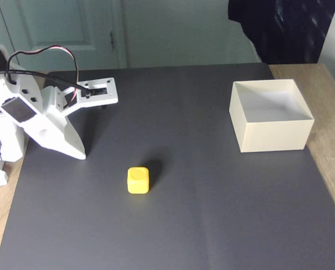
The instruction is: Grasp a cube block and put it in the white box.
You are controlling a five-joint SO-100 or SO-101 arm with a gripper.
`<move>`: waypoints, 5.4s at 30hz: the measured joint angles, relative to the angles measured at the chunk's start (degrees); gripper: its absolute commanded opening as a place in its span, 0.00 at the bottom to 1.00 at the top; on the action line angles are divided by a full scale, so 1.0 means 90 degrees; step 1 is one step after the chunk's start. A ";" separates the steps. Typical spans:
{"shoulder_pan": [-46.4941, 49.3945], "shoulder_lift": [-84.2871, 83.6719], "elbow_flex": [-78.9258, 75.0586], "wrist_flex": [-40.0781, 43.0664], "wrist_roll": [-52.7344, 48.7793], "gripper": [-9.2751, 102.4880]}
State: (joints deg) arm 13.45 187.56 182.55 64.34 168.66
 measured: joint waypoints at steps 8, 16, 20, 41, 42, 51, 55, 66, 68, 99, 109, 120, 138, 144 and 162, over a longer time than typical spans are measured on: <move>0.0000 0.0000 0.0000 0.0000 0.0000 0.10; 0.0000 0.0000 0.0000 0.0000 0.0000 0.10; 0.0000 0.0000 0.0000 0.0000 0.0000 0.10; 0.0000 0.0000 0.0000 0.0000 0.0000 0.10; 0.0000 0.0000 0.0000 0.0000 0.0000 0.10; 0.0000 0.0000 0.0000 0.0000 0.0000 0.10; 0.0000 0.0000 0.0000 0.0000 0.0000 0.10; 0.0000 0.0000 0.0000 0.0000 0.0000 0.10; 0.0000 0.0000 0.0000 0.0000 0.0000 0.10; 0.0000 0.0000 0.0000 0.0000 0.0000 0.10; 0.0000 0.0000 0.0000 0.0000 0.0000 0.10; 0.0000 0.0000 0.0000 0.0000 0.0000 0.10; 0.0000 0.0000 0.0000 -0.0254 0.0566 0.08; 0.0020 0.0000 -0.0137 -0.0332 0.0771 0.08; 0.1416 -0.4678 -0.3730 -0.1475 0.2314 0.08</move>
State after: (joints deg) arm 26.19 145.46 148.97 51.06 189.49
